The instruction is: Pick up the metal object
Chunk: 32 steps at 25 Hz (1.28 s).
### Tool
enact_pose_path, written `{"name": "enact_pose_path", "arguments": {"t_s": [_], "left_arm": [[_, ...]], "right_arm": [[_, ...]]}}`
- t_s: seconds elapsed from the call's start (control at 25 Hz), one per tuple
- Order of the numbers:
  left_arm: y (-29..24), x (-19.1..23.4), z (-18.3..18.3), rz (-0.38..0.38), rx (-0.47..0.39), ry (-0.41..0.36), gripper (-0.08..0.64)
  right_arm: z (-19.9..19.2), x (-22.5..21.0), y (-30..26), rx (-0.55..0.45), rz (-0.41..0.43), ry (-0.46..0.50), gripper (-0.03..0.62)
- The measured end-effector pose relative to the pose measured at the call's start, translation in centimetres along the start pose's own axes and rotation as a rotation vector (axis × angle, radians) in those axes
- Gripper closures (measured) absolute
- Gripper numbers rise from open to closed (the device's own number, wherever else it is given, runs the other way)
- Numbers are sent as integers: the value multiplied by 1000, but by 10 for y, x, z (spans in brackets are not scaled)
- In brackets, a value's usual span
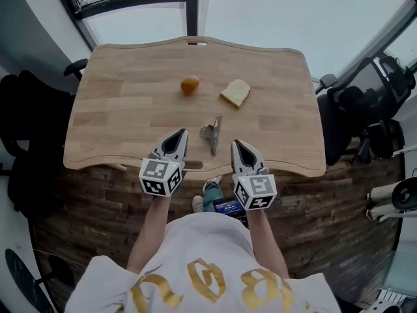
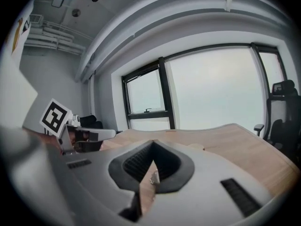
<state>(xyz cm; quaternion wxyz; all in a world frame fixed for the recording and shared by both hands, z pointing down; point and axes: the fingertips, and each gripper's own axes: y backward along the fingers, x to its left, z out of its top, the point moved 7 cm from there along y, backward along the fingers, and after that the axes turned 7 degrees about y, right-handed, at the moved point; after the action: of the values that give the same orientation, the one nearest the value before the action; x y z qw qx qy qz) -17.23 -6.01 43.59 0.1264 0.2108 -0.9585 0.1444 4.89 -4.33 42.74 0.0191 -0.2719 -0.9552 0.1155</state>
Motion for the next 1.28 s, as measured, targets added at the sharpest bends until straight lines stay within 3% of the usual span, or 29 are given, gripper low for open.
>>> {"name": "enact_pose_path", "arguments": {"t_s": [1.08, 1.28], "left_arm": [[-56, 32, -49, 22, 148, 64, 540], [-70, 32, -61, 8, 190, 25, 540]], "right_arm": [[-55, -30, -30, 176, -55, -61, 581], [-67, -40, -38, 217, -60, -59, 581]]}}
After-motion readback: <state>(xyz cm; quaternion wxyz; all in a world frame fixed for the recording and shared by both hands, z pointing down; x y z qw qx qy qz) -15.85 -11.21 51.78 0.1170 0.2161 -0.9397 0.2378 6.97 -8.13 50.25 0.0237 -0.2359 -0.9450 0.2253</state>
